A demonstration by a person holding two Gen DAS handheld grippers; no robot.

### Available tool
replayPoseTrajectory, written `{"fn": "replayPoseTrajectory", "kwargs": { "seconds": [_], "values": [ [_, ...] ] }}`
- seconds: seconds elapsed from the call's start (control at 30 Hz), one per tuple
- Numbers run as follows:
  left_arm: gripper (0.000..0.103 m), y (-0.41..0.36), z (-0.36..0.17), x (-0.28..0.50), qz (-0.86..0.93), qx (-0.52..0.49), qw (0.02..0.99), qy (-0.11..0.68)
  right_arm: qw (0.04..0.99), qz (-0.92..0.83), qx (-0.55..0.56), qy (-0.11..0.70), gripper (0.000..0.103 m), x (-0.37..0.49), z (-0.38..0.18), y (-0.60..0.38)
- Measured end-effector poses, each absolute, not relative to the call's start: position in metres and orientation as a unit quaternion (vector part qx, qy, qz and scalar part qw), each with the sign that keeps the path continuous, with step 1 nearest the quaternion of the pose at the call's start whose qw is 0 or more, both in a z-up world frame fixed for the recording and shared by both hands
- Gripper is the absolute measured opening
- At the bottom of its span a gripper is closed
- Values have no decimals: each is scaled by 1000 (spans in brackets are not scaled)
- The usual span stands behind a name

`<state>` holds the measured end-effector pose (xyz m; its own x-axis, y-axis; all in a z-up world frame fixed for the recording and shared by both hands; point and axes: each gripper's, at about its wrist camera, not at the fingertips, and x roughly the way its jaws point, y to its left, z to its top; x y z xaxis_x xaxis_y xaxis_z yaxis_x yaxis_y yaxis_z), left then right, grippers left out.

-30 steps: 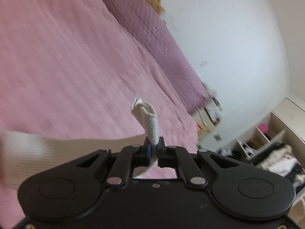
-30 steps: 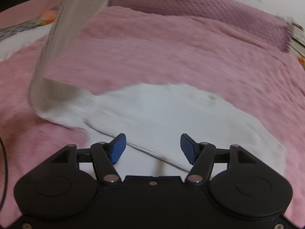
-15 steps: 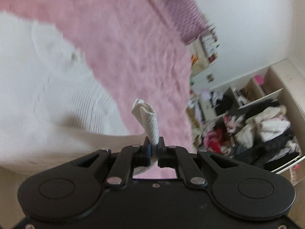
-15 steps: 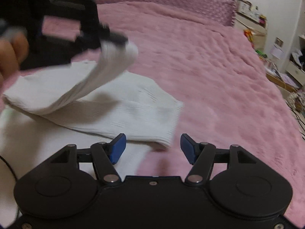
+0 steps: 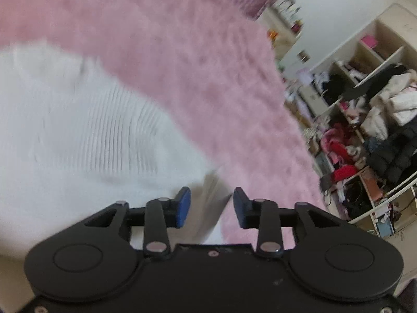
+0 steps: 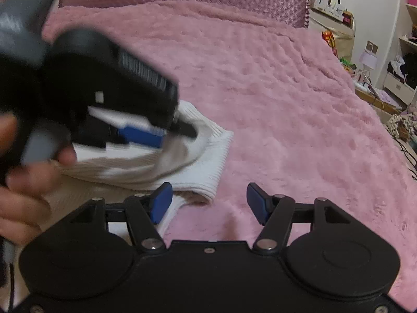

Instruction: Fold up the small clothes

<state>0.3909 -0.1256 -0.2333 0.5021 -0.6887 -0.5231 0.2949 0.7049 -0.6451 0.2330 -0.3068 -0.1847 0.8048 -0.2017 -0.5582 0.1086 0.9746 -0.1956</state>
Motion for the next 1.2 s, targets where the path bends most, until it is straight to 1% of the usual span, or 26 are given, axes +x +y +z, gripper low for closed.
{"fn": "replayPoseTrajectory", "kwargs": {
  "seconds": [0.1,0.17,0.33,0.5,0.57,0.6,0.67,0.7,0.8,1.0,1.1,1.2],
  "values": [
    [42,-94,-215,387,-288,-257,845,371,951,-63,-59,298,63,239,-182,-305],
    [42,-64,-213,384,-257,-265,855,364,950,-50,-23,308,63,248,-183,-306],
    [42,18,-244,374,-142,-292,867,379,938,-106,44,326,63,268,-192,-322],
    [42,55,-269,370,-90,-295,865,395,934,-128,92,321,63,269,-198,-333],
    [42,58,-281,373,-90,-306,860,400,934,-109,100,325,51,272,-200,-335],
    [43,59,-281,373,-90,-306,860,399,935,-109,95,325,36,274,-201,-332],
    [43,59,-281,372,-88,-300,862,399,941,-110,73,311,23,274,-198,-328],
    [43,57,-278,370,-88,-296,864,398,943,-104,67,309,14,274,-195,-325],
    [43,53,-273,373,-83,-291,866,398,946,-96,64,302,11,273,-190,-322],
    [43,66,-256,359,-79,-300,874,375,969,-78,39,229,10,266,-166,-315],
    [43,67,-260,361,-67,-296,874,379,965,-87,47,243,10,278,-171,-322],
    [43,65,-266,360,-65,-287,878,378,951,-101,61,286,11,288,-195,-333]
  ]
}}
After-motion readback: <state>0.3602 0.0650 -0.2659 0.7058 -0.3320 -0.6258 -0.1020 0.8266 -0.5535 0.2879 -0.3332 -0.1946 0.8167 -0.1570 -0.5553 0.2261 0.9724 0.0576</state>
